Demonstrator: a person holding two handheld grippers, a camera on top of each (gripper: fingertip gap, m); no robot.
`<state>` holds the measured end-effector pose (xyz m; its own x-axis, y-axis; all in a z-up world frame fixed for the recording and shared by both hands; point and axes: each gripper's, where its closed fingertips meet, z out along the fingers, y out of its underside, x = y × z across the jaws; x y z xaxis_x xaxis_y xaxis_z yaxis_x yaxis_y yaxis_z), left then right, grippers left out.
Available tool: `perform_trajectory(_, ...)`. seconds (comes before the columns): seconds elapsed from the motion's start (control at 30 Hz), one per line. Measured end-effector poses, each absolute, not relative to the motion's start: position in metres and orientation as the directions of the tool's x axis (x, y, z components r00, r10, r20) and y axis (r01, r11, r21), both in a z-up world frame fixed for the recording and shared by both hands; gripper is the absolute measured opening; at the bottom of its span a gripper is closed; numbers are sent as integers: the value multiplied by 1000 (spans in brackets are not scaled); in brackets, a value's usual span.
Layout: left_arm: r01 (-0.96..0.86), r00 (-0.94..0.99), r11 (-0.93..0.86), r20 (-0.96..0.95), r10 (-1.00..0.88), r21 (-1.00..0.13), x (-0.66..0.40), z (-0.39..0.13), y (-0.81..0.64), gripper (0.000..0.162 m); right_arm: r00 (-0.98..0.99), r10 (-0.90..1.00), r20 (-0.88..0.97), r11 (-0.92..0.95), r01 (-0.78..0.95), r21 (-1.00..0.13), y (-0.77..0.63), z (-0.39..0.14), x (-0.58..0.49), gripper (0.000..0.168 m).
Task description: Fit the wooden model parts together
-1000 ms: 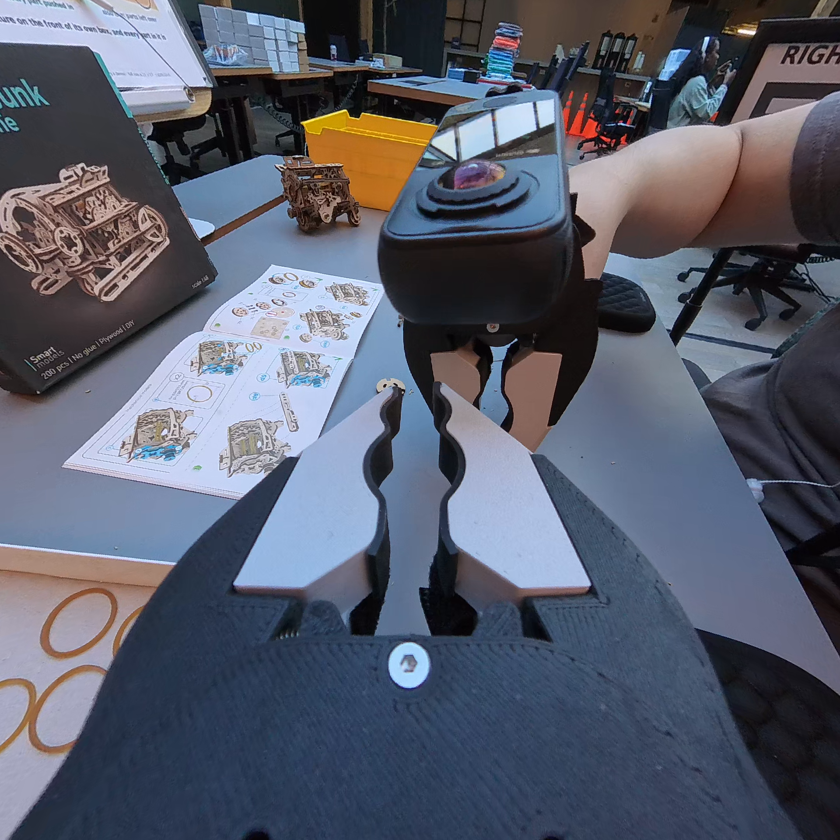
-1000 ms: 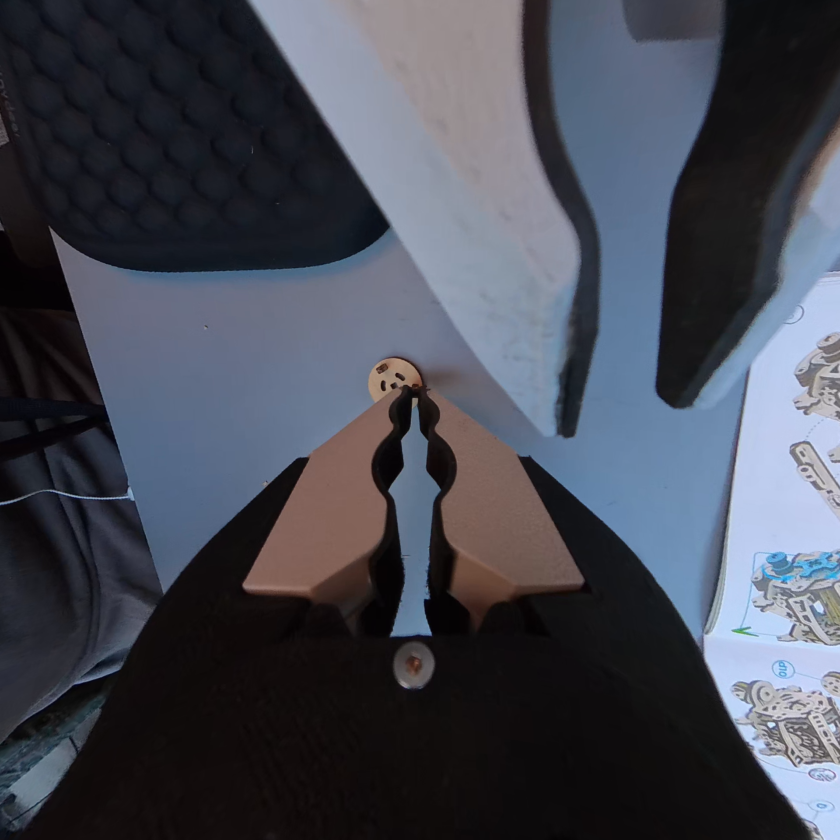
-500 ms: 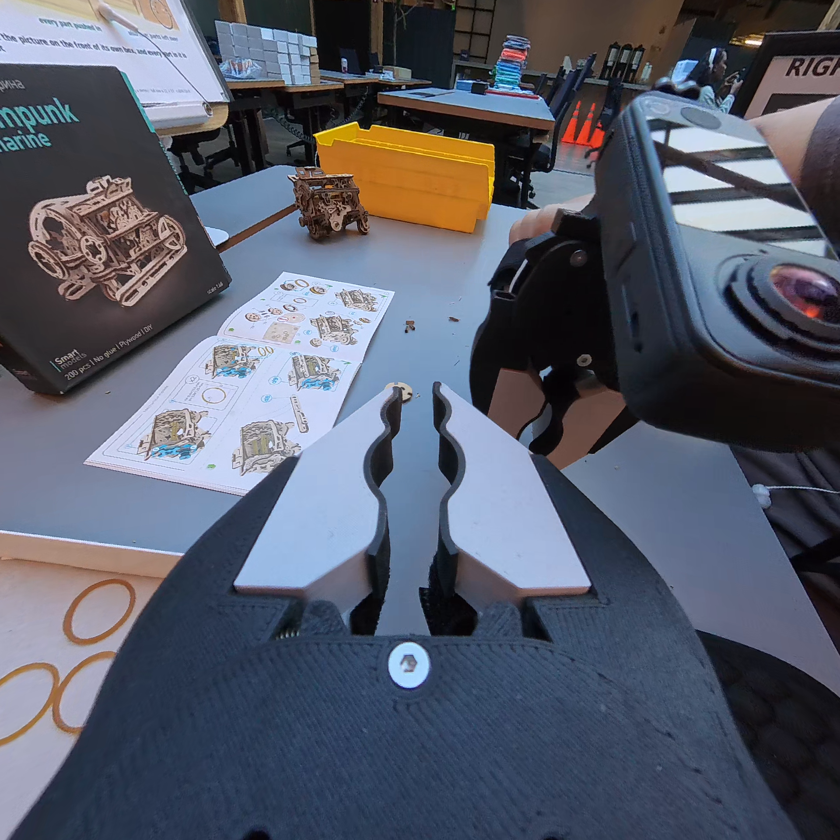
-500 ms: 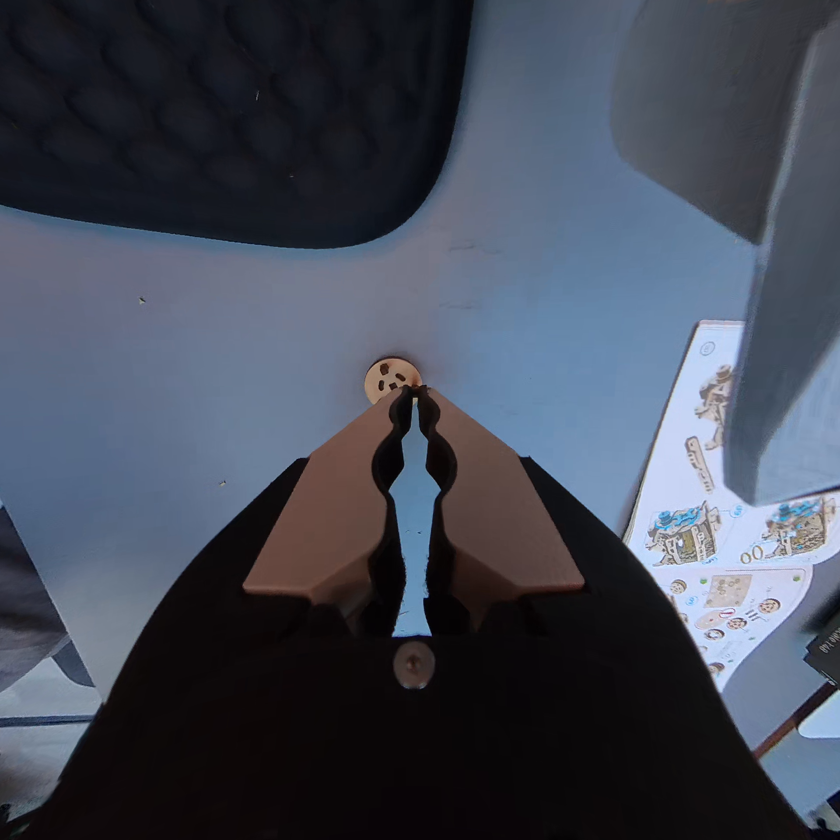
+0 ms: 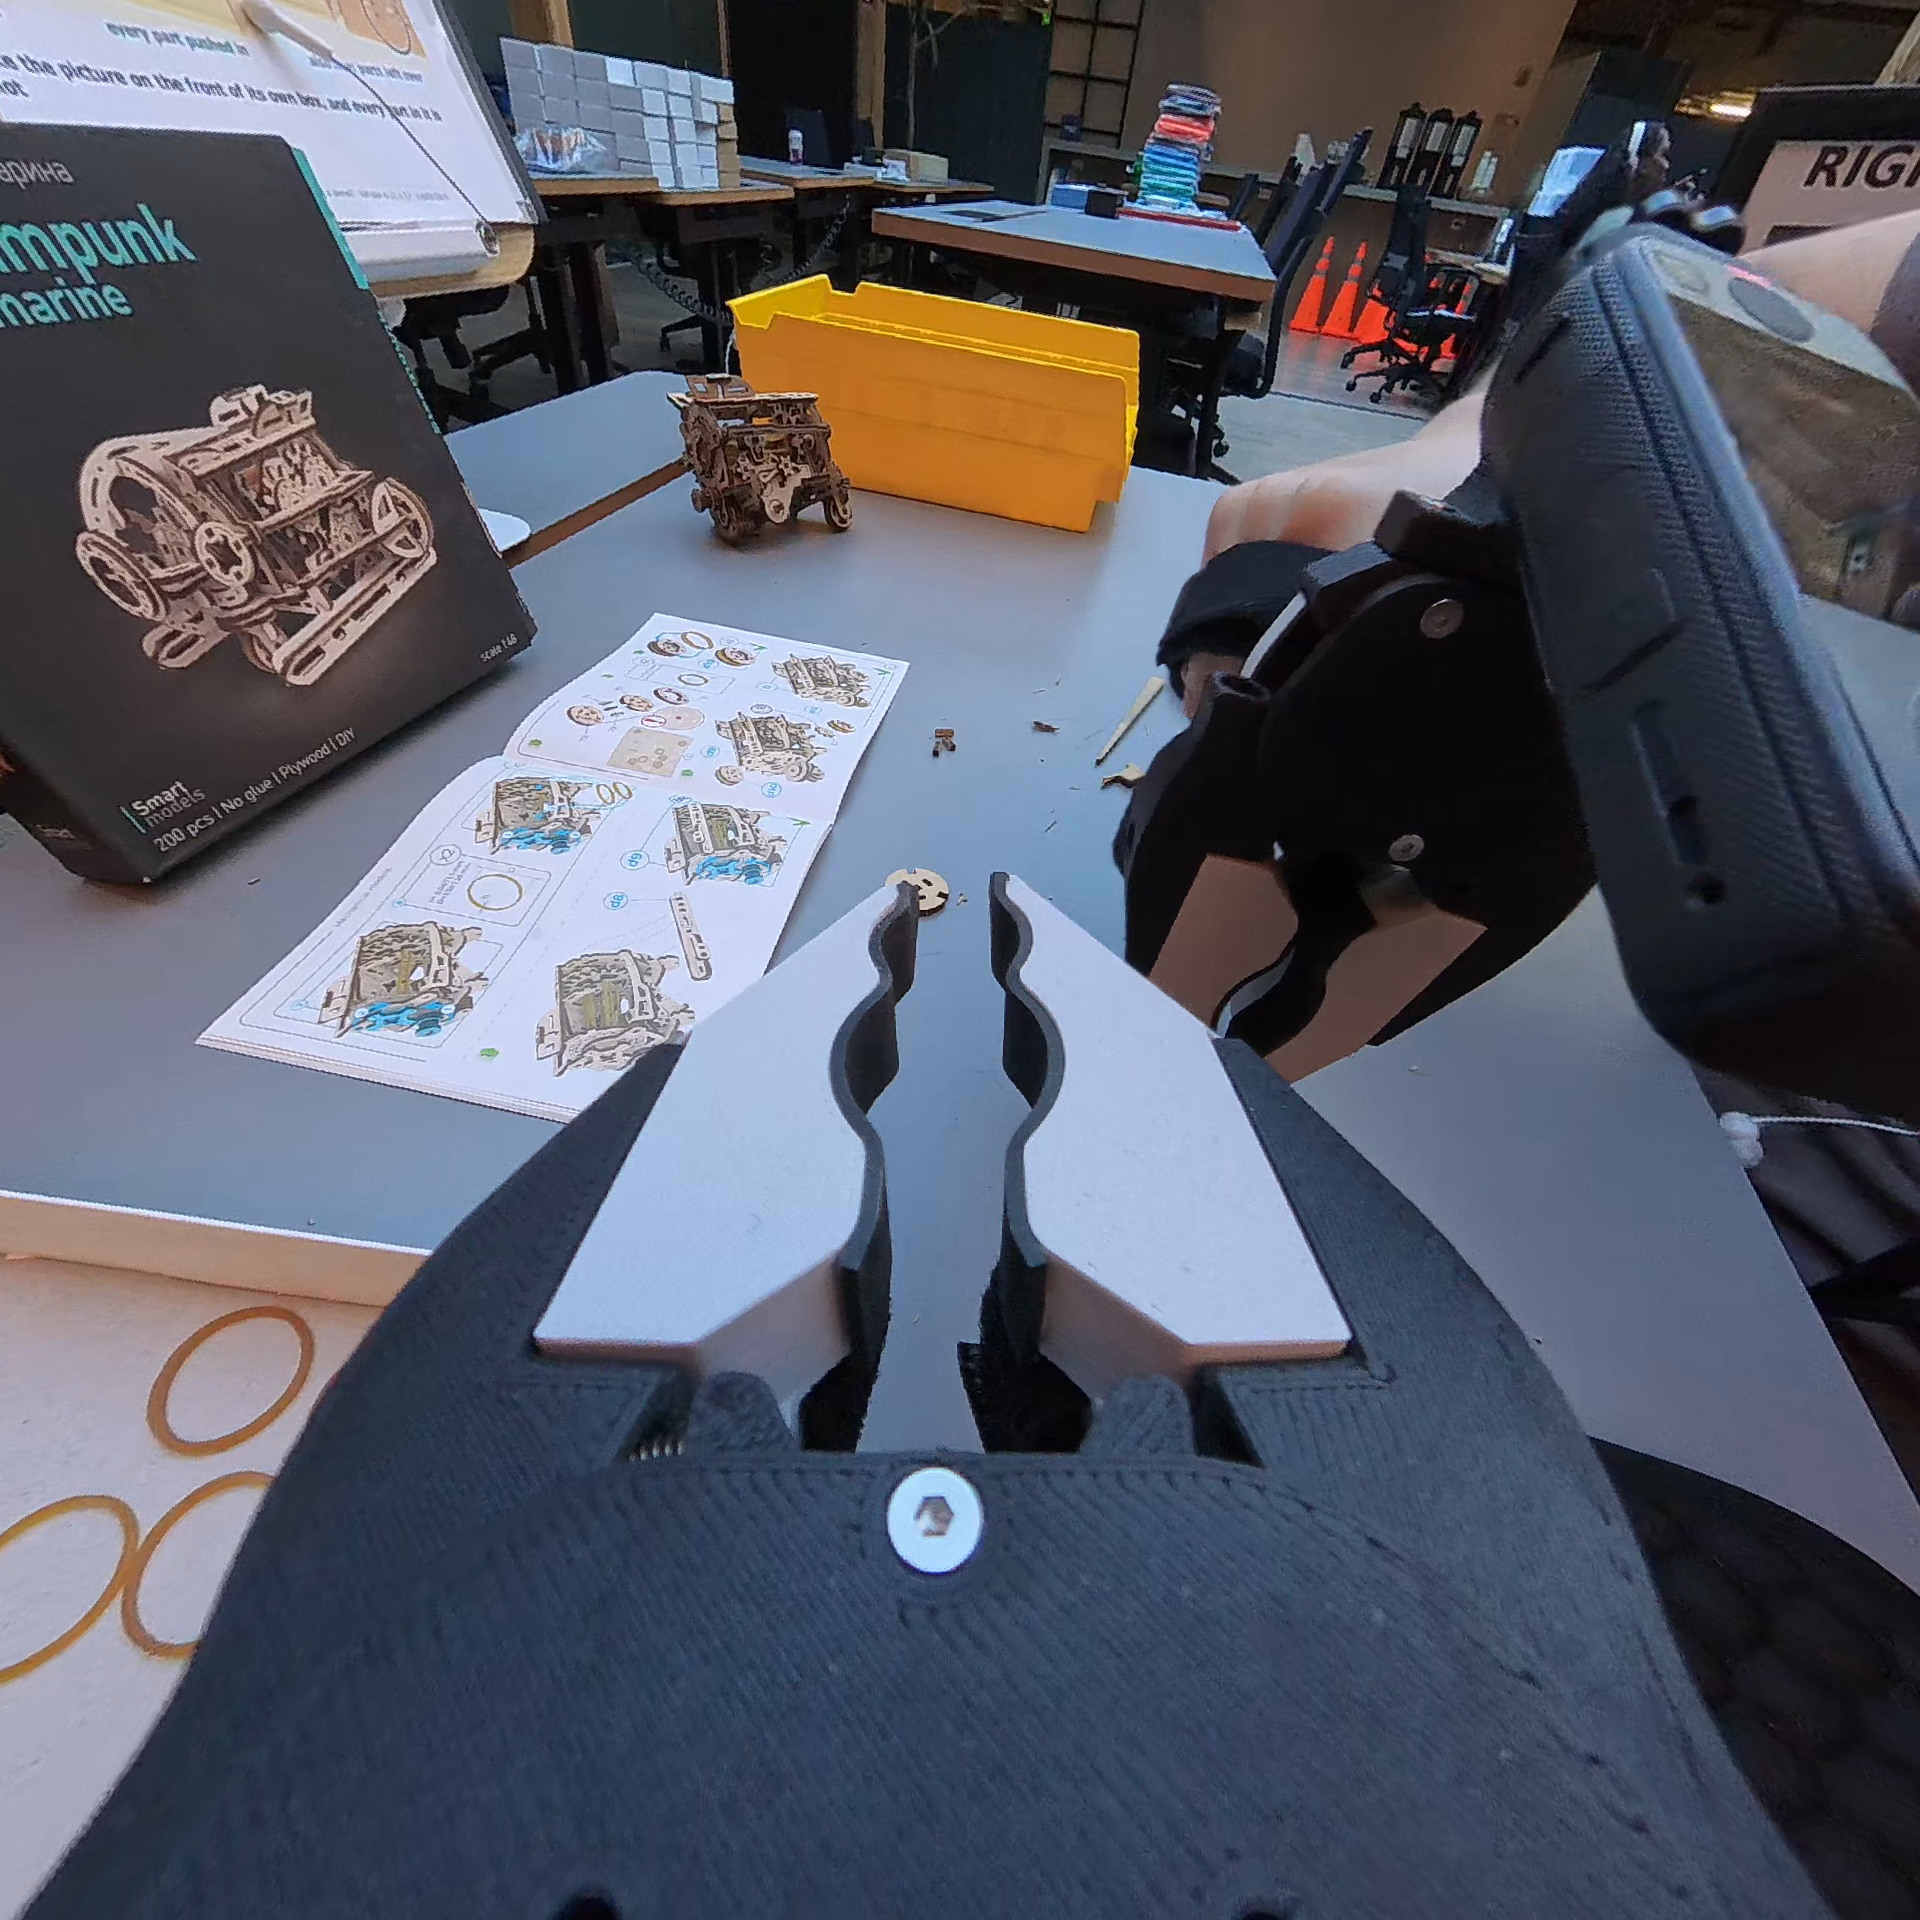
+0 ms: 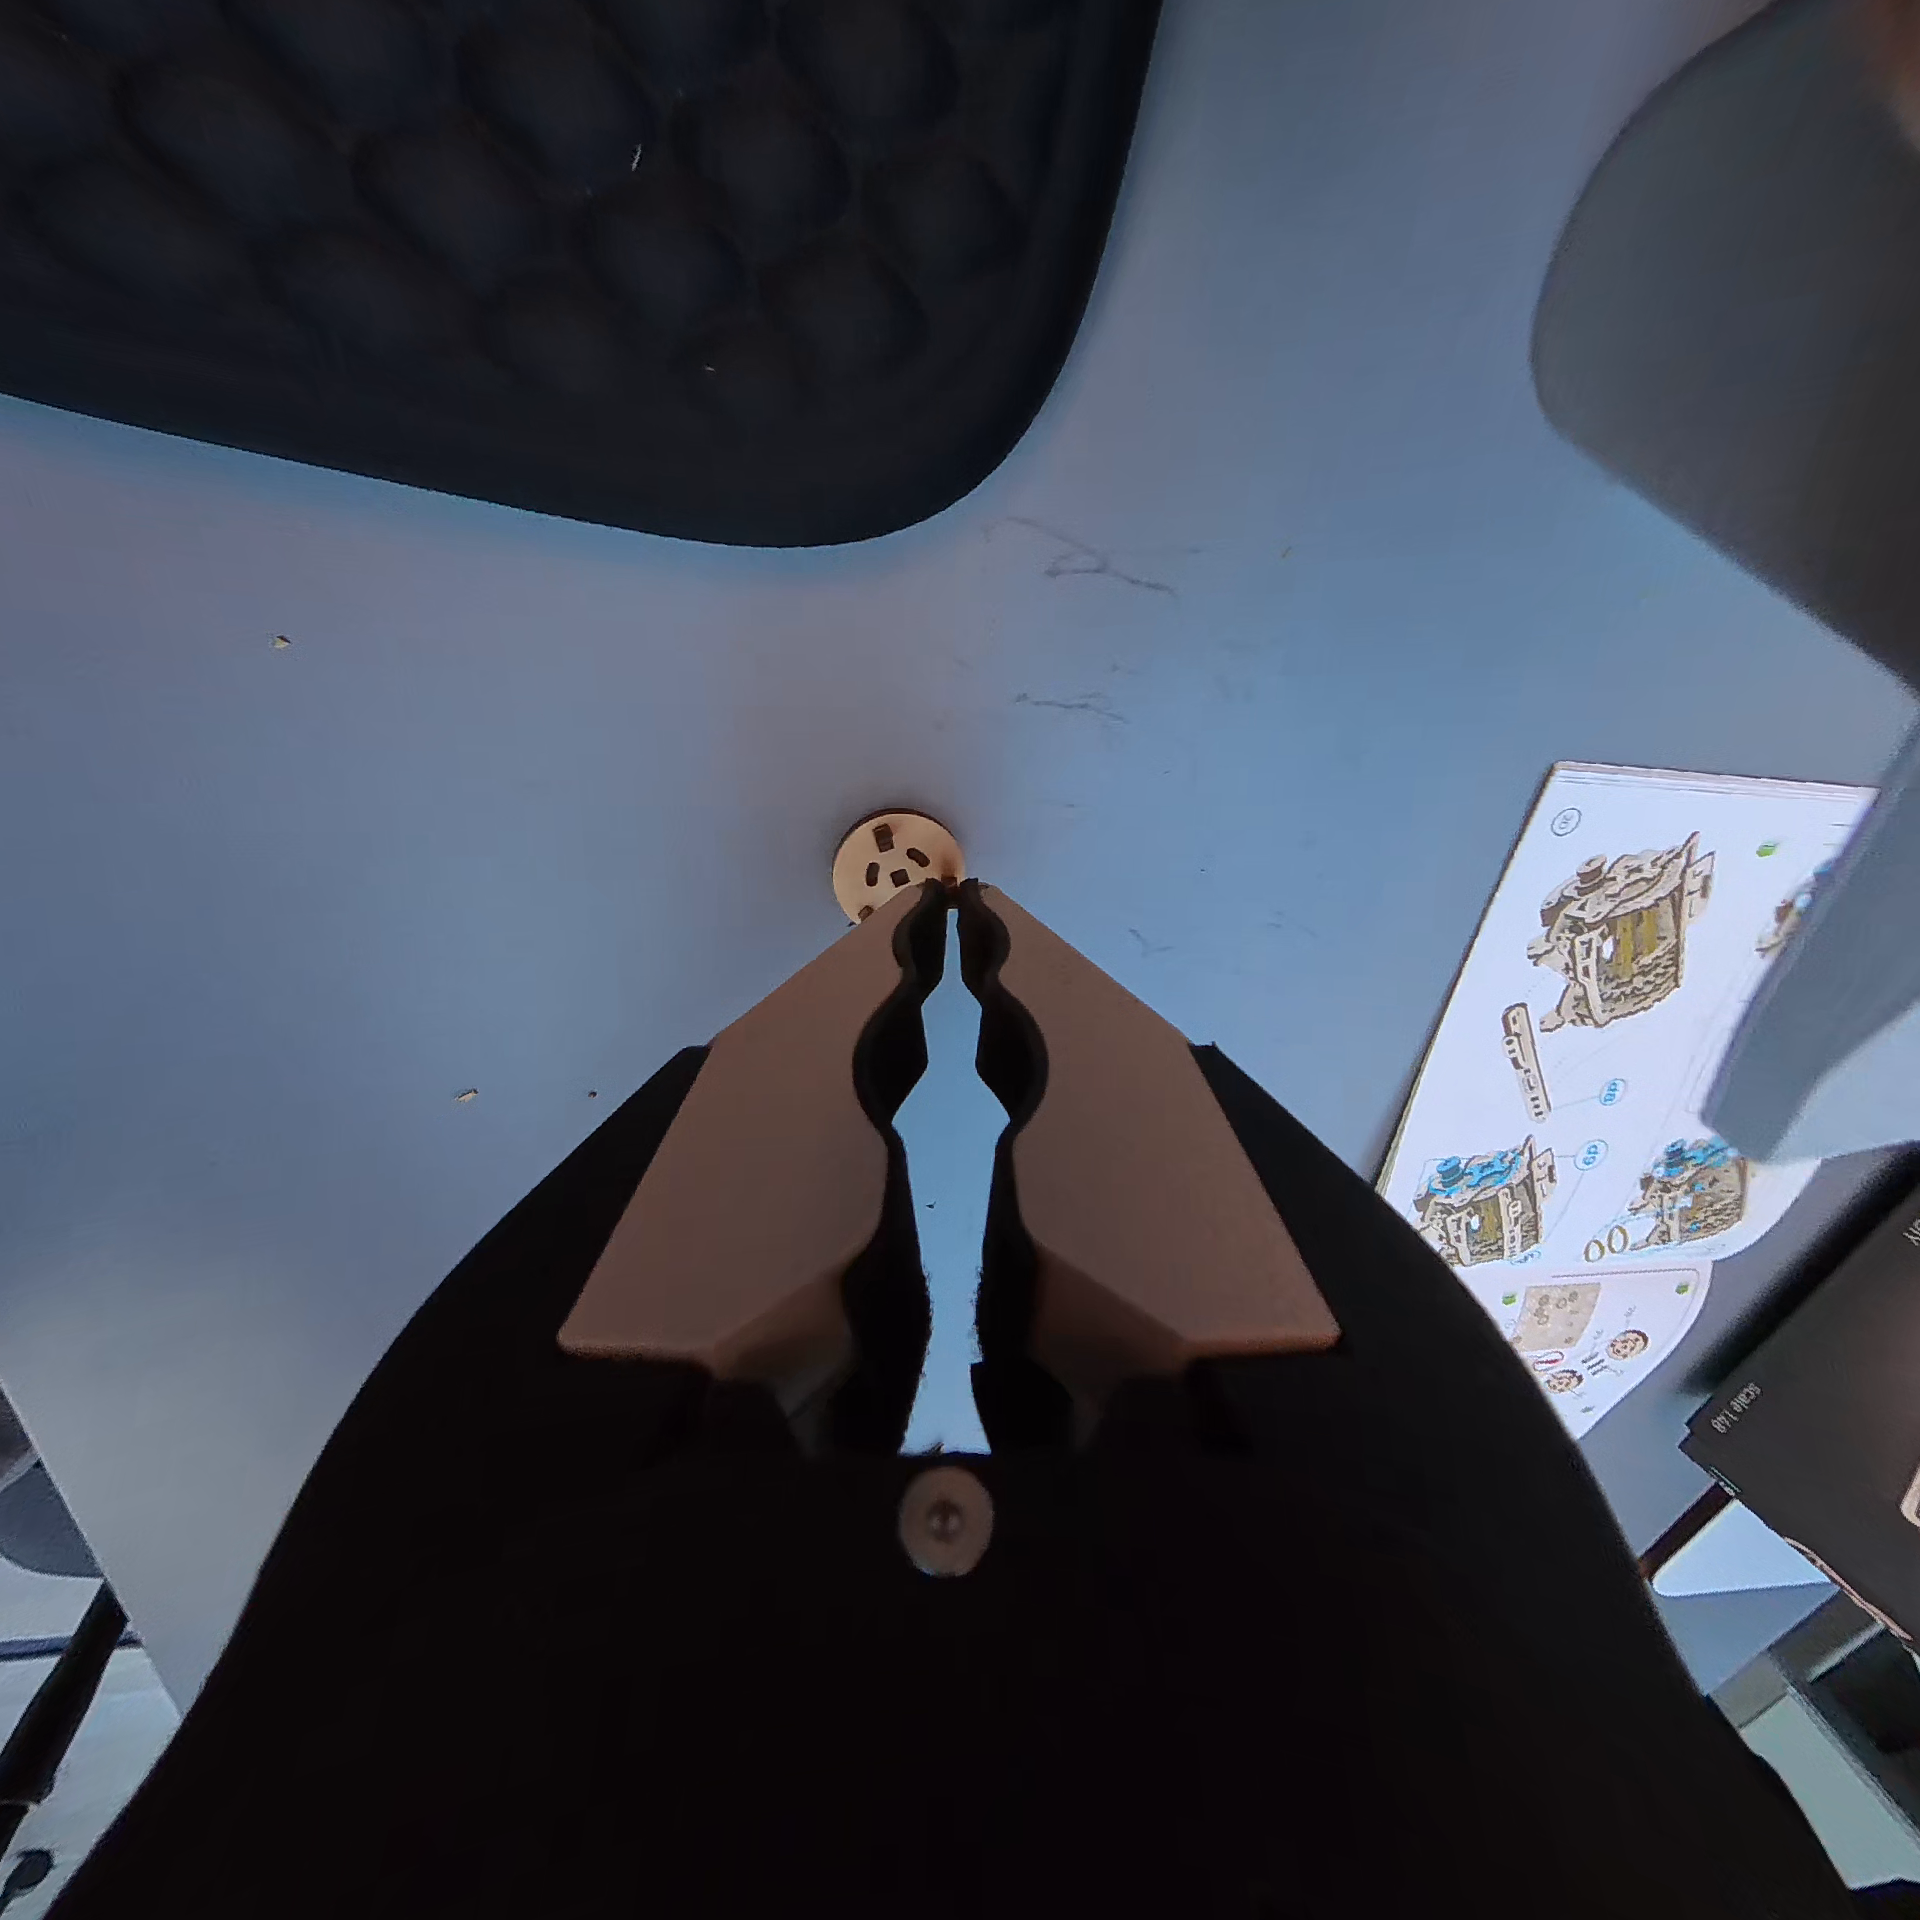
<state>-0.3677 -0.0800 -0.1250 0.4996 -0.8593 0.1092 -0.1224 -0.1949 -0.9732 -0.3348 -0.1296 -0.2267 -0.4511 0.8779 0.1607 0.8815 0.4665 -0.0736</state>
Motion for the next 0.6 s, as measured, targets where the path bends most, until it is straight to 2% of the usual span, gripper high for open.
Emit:
perform_trajectory(0.17,-130,498,-199,109,-860,-971,-367,-126,-80,12,-397,908,133,412,905,-109,-128,-226,-334,1)
perform_trajectory(0.6,-127,496,-202,114,-861,-971,-367,-126,-81,12,-366,927,79,373,921,-113,-130,-225,-332,1)
